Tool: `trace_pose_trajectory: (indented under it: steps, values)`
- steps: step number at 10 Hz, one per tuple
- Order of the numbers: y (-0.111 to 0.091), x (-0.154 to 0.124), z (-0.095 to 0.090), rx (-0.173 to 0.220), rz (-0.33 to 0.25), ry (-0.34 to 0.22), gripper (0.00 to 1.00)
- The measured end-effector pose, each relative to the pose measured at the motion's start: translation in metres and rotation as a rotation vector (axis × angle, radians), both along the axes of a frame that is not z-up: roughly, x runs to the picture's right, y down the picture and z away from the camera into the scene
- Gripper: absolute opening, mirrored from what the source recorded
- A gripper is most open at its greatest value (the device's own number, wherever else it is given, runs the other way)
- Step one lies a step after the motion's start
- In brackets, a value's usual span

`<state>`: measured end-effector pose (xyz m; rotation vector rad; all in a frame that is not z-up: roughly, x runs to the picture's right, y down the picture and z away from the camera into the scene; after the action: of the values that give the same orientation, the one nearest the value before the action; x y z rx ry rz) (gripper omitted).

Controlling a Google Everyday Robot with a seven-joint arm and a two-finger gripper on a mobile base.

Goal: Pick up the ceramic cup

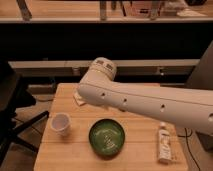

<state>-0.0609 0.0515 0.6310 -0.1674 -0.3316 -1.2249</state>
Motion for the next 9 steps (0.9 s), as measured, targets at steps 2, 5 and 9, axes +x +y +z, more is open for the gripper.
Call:
trace_pose_trajectory:
  steps: [2, 5, 9]
  values:
    - [0.002, -0.004, 0.000, -0.002, -0.001, -0.015, 0.80]
    - [0.006, -0.014, -0.001, -0.004, -0.042, -0.034, 0.80]
    - [0.011, -0.025, 0.003, -0.009, -0.074, -0.069, 0.80]
